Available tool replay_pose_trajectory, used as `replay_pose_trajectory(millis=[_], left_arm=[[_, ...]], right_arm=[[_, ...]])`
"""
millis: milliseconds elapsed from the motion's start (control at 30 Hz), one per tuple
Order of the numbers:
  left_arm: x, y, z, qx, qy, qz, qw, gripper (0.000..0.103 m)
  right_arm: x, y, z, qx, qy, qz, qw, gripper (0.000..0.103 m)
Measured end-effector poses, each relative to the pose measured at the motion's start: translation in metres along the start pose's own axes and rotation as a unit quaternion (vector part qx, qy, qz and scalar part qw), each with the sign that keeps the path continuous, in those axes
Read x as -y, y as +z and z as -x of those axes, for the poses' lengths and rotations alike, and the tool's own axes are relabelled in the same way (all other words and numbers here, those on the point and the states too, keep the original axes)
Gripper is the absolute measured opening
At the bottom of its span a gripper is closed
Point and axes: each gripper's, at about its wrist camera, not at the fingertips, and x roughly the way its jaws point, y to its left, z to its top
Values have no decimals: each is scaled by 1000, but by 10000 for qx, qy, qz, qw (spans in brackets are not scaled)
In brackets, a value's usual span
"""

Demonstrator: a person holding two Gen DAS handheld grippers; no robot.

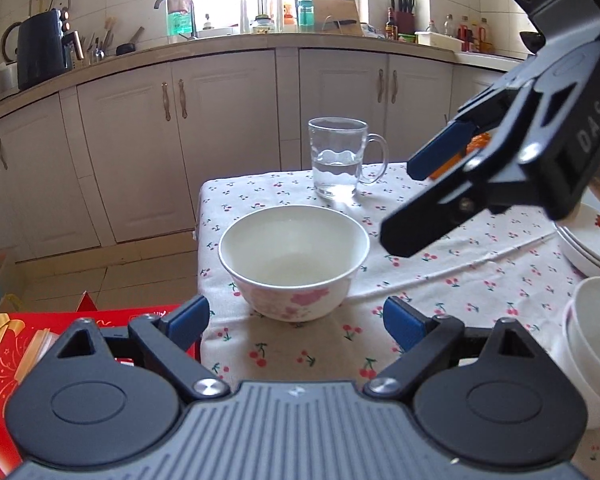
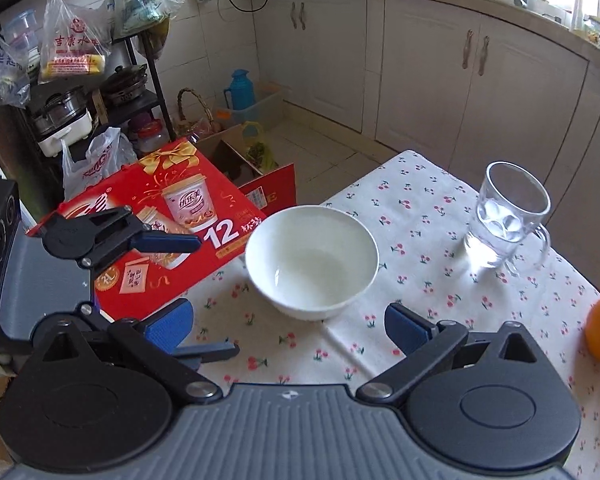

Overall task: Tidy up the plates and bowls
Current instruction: 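Move the right gripper to the pink-decal white bowl and grasp its rim, then lift the pink-decal bowl and carry it over the nested bowls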

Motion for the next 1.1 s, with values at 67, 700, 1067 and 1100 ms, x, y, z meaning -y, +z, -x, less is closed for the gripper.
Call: replay_pose_trajectory(millis=[67,700,1067,1100], left_arm=[[-1,1,-7,-22,-34,-23,10000,94],[-3,2,-42,-79,18,-117,9999,94],[-2,4,-45,12,32,-188,9998,92],[-2,4,-45,17,23,-188,9998,92]], right_arm=[[5,8,-13,-76,19,52,10000,103],[38,26,-84,-458,162,-341,9982,103],[37,29,-96,-516,432,-288,9973,85],[37,29,-96,-501,439,-306,9973,85]])
